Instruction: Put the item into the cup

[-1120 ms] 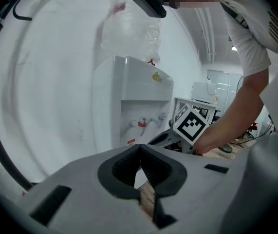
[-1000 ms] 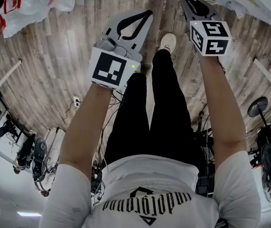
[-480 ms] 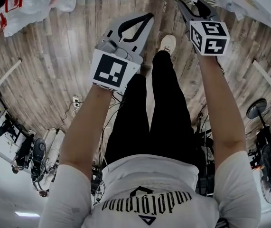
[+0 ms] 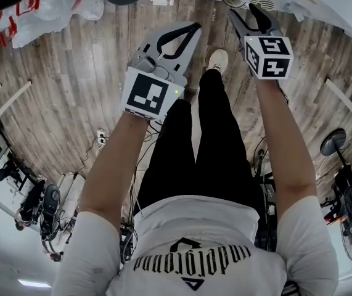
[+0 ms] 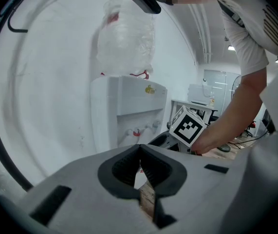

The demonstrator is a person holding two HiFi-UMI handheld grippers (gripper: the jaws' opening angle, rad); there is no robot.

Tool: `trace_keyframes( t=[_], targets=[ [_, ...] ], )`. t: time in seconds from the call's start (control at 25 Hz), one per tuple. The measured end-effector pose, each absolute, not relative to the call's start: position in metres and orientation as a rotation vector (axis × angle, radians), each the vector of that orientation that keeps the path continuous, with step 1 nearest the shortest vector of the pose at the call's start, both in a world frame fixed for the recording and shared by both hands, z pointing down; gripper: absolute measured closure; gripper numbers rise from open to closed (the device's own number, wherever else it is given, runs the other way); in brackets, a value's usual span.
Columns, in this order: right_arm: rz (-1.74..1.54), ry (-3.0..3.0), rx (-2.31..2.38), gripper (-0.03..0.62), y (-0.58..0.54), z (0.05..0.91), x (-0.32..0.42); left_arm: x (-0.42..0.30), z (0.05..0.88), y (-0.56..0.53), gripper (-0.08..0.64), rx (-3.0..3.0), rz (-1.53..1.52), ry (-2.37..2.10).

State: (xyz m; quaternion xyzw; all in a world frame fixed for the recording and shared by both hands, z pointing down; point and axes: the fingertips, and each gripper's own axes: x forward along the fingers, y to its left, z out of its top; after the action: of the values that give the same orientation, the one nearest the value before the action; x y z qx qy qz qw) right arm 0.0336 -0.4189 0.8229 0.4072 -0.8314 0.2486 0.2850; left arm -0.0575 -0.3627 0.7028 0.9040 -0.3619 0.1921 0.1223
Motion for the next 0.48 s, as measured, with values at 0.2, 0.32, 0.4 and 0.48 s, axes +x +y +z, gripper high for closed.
trace_keyframes(
  t=[0.2,0.32,0.4,0.48],
  targets=[
    [0.656,-2.277,1.078,0.377,-0.392,0.764,0.024,-0.057,0.652,-0.348,0.551,2.723,0.535,-1.041],
    [0.641,-2.316,1.081,0.404,-0.37,0.716,0.015,-0.061,0.618,-0.329,0.551,2.737,0.53,-1.041],
    [0.638,-2.339,1.086,0.432,-0.355,0.683,0.01,-0.067,0.594,-0.316,0.552,2.74,0.522,-1.053],
    [0.618,-2.354,1.083,0.452,-0.337,0.65,0.004,-0.073,0.569,-0.302,0.552,2.747,0.503,-1.062]
  ],
)
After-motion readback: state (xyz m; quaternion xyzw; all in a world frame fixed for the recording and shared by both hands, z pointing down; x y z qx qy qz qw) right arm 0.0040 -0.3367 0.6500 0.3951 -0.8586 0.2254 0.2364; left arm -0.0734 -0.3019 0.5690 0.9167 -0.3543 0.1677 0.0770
